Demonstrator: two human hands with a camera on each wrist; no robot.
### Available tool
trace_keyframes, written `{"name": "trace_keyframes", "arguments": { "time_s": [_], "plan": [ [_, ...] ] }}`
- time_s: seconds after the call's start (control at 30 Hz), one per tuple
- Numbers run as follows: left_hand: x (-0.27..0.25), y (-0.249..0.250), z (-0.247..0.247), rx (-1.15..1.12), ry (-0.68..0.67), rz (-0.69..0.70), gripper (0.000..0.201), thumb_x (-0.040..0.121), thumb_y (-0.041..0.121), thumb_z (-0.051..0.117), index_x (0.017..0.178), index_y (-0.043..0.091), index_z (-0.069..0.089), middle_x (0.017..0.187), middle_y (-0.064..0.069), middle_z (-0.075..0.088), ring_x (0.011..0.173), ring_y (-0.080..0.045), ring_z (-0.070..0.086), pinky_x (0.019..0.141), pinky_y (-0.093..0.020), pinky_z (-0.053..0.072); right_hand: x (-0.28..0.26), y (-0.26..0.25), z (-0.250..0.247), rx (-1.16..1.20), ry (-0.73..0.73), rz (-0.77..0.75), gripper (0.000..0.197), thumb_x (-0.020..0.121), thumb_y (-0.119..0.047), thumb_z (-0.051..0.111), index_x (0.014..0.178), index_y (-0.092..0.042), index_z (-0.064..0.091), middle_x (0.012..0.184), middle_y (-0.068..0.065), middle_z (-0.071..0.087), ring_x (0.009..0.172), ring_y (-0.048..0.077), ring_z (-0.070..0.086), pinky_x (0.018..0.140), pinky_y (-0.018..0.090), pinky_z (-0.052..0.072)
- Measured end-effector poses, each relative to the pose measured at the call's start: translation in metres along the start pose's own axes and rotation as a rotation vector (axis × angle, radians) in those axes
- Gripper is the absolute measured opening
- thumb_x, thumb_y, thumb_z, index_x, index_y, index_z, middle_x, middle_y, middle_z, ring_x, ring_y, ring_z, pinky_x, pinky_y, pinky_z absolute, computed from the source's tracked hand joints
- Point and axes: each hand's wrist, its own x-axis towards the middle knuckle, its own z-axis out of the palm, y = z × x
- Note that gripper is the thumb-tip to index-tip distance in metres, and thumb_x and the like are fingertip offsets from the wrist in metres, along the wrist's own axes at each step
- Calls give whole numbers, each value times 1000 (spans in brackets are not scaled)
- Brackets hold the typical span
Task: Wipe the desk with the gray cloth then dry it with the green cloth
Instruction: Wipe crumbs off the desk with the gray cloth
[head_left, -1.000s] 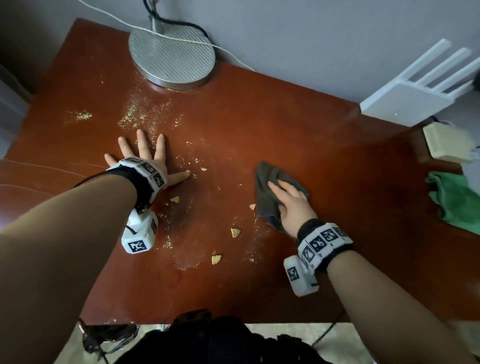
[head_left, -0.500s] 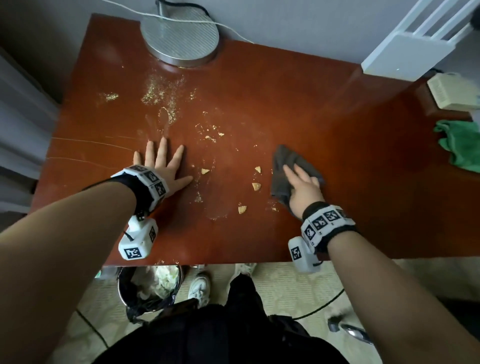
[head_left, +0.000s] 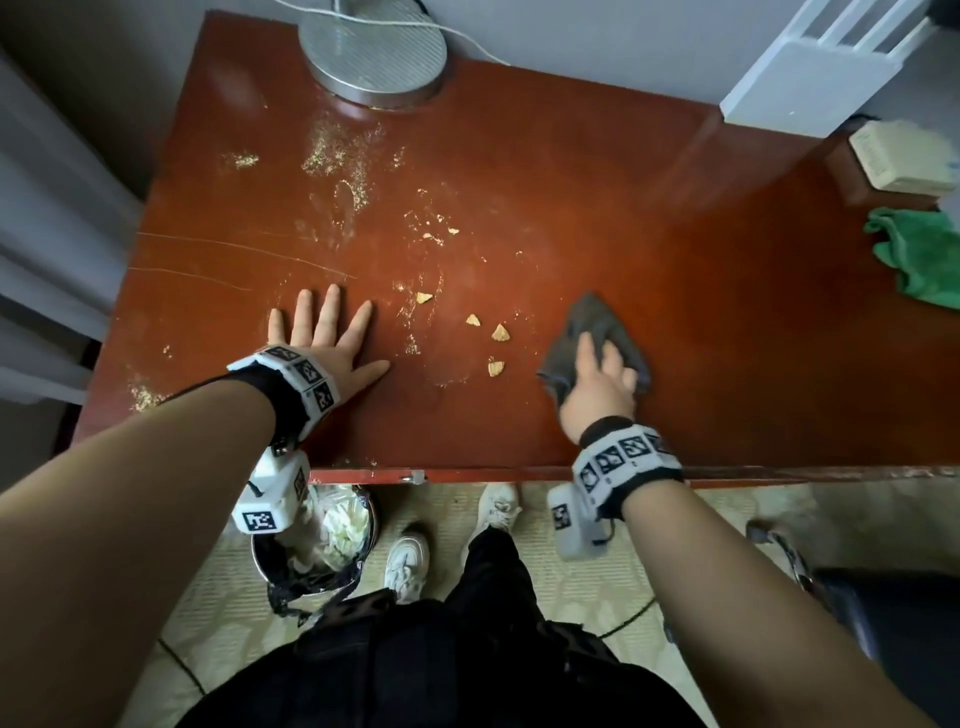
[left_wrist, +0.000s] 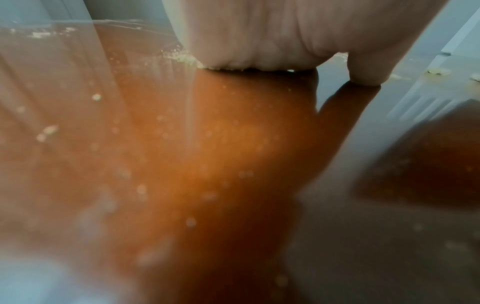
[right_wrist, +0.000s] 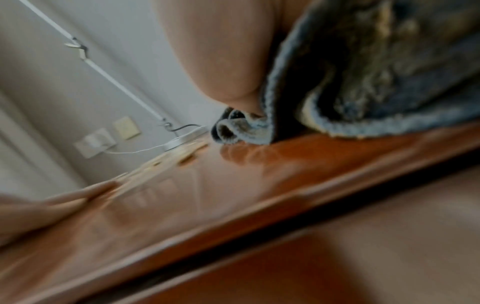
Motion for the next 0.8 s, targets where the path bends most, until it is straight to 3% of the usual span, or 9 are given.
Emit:
{"name": "trace_keyframes", "arguments": {
  "time_s": [0.1, 0.2, 0.3, 0.37, 0.43, 0.5, 0.67, 0.8],
  "plan": [
    [-2, 2, 2, 7, 13, -10, 73, 89, 67, 17, 146, 36, -18, 153, 0, -29, 142, -28, -21, 115, -51, -7, -14, -35, 13, 3, -51, -174, 82, 88, -9, 53, 150, -28, 3, 157, 2, 2, 139, 31, 13, 115, 37, 18],
    [-2, 4, 2, 20, 18, -21, 73, 89, 67, 16, 146, 36, -17, 153, 0, -28, 143, -28, -20, 115, -51, -5, -16, -46, 4, 131, -100, -225, 76, 89, 4, 40, 150, -29, 7, 158, -2, 1, 143, 30, 6, 116, 36, 14],
    [-2, 4, 2, 26, 18, -20, 73, 89, 68, 16, 146, 36, -18, 154, 0, -27, 143, -28, -19, 115, -51, -4, -8, -14, -16, 195, 39, -133, 74, 89, 4, 38, 150, -28, 10, 158, 0, 2, 143, 31, 5, 117, 35, 12],
    [-1, 4, 2, 25, 19, -20, 73, 89, 68, 16, 146, 36, -18, 154, 0, -27, 143, -28, -19, 115, -51, -4, -5, 23, -22, 173, 110, 22, 70, 92, -1, 38, 150, -25, 8, 158, 4, 2, 143, 33, 6, 116, 37, 15],
    [0, 4, 3, 22, 17, -20, 74, 89, 68, 16, 146, 36, -17, 154, 0, -27, 143, -28, -19, 115, -51, -5, -12, 48, -17, 141, 64, 196, 68, 95, -6, 37, 151, -21, 2, 158, 6, 0, 143, 33, 5, 114, 39, 20],
    [0, 4, 3, 22, 10, -22, 74, 88, 69, 16, 145, 36, -18, 154, 0, -27, 143, -28, -20, 115, -51, -5, -25, 48, -4, 81, 5, 222, 70, 95, -7, 38, 150, -19, -4, 158, 6, -2, 142, 34, 5, 113, 40, 22],
    [-1, 5, 2, 24, 9, -29, 74, 88, 69, 15, 145, 36, -19, 153, 0, -28, 143, -28, -20, 115, -51, -6, -49, -14, 29, 17, -66, -135, 87, 87, 2, 48, 149, -22, -7, 158, 4, -6, 142, 31, 7, 116, 36, 14],
    [-3, 6, 0, 24, 4, -40, 74, 89, 68, 15, 145, 36, -19, 153, 0, -29, 143, -28, -20, 115, -51, -6, -47, -35, 26, 50, -144, -326, 75, 91, -4, 45, 150, -22, 3, 158, 4, 0, 142, 33, 6, 117, 37, 11]
  ]
}}
